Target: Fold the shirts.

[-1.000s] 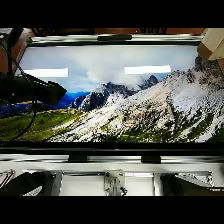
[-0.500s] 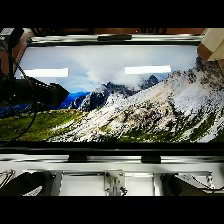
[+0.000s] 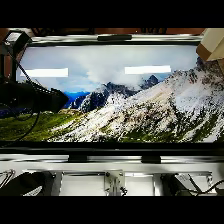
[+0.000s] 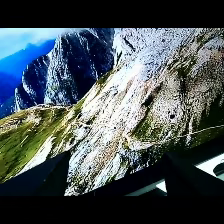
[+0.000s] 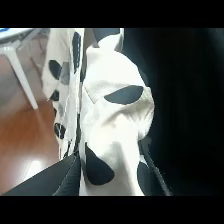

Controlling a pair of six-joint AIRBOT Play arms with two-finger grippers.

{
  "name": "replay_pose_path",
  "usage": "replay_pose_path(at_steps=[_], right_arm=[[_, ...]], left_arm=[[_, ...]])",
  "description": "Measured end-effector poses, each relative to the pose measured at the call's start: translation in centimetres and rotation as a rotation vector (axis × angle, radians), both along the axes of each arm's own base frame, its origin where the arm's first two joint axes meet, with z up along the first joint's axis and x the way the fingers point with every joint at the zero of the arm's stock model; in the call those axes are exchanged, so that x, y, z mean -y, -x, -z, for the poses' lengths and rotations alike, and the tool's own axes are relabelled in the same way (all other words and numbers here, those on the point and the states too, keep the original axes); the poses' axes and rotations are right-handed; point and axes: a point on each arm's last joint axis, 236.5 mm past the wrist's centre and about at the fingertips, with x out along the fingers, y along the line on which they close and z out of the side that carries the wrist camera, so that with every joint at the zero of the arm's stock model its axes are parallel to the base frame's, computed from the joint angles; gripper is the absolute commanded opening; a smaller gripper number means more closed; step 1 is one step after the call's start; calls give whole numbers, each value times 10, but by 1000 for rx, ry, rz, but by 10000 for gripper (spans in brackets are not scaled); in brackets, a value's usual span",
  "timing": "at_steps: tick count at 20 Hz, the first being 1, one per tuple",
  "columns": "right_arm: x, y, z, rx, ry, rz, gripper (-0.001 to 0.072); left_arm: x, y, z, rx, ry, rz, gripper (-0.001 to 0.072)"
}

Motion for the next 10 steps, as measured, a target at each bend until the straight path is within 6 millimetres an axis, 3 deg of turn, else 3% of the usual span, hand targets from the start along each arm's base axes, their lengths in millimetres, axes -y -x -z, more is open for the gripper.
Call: replay_pose_path(at_steps=[1, 10], right_arm=[[-3, 0, -1, -2, -2, -1, 701], [-7, -12, 9, -57, -37, -65, 700]], left_arm=[[0, 1, 0, -2, -2, 2, 698], [-1, 3, 2, -9, -13, 11, 698]])
